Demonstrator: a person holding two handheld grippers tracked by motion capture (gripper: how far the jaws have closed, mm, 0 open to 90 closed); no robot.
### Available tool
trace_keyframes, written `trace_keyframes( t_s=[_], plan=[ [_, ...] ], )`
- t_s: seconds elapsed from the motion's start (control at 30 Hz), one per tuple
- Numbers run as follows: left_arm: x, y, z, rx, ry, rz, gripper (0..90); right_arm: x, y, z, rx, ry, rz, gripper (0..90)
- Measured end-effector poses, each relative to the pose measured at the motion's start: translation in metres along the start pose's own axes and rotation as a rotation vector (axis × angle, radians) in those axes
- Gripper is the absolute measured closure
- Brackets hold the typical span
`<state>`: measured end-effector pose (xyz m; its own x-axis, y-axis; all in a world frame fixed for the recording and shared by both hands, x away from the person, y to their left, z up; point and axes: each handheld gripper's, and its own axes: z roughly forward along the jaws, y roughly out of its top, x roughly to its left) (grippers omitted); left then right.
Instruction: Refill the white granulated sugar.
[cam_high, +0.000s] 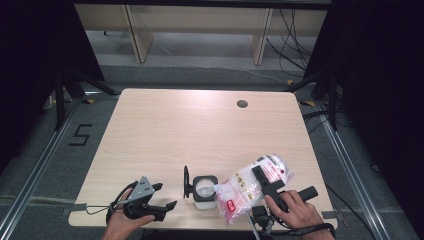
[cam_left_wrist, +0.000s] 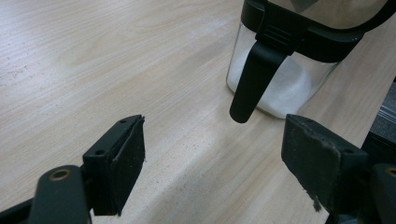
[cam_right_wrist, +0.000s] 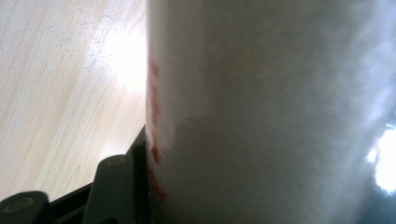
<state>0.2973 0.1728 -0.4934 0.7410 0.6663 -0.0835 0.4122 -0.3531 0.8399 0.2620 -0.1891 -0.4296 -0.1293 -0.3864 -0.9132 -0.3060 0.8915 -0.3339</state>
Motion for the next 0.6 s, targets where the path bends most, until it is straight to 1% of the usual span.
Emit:
trace_keyframes(
  t_s=[0.03,0.07,0.13,0.23,0.27,0.33,0.37,0.4,0.43,0.47,0.6],
  plan=[
    [0.0,0.0002,-0.0005,0.007,0.001,0.003,21.2,-0.0002,0.0,-0.0003,0.002,0.001,-0.003,45.3],
    [0.0001,-0.0003,-0.0004,0.002,0.001,0.006,21.2,-0.0002,0.0,-0.0004,0.001,0.001,-0.003,45.3],
    [0.0001,0.0001,-0.0002,0.001,0.0,0.001,21.2,0.0002,-0.0001,-0.0004,0.003,0.003,0.004,45.3],
    [0.0,0.0002,-0.0005,0.005,0.001,0.001,21.2,-0.0003,0.0002,-0.0005,0.002,0.001,-0.004,45.4],
    [0.0001,0.0,-0.0002,0.001,0.0,0.001,21.2,-0.0015,-0.0004,0.0,-0.005,-0.003,-0.02,45.5],
    [0.0002,0.0001,-0.0002,0.0,0.0,0.001,21.2,-0.0014,-0.0004,-0.0002,-0.002,-0.004,-0.018,45.5],
    [0.0001,0.0,-0.0001,-0.001,0.0,0.001,21.2,-0.0006,-0.0004,-0.0002,-0.004,-0.003,-0.006,45.5],
    [0.0001,0.0002,-0.0006,0.006,0.002,0.003,21.2,0.0018,-0.0002,0.0001,-0.014,-0.016,0.029,45.5],
    [0.0001,0.0002,-0.0006,0.006,0.002,0.003,21.2,0.0018,-0.0002,0.0001,-0.014,-0.016,0.029,45.5],
    [0.0001,0.0,-0.0001,-0.001,0.0,0.001,21.2,-0.0005,-0.0012,-0.0004,-0.002,-0.016,-0.001,45.6],
    [0.0,-0.0001,-0.0004,0.002,0.001,0.003,21.1,-0.0012,-0.001,-0.0002,-0.009,-0.018,-0.011,45.6]
  ],
)
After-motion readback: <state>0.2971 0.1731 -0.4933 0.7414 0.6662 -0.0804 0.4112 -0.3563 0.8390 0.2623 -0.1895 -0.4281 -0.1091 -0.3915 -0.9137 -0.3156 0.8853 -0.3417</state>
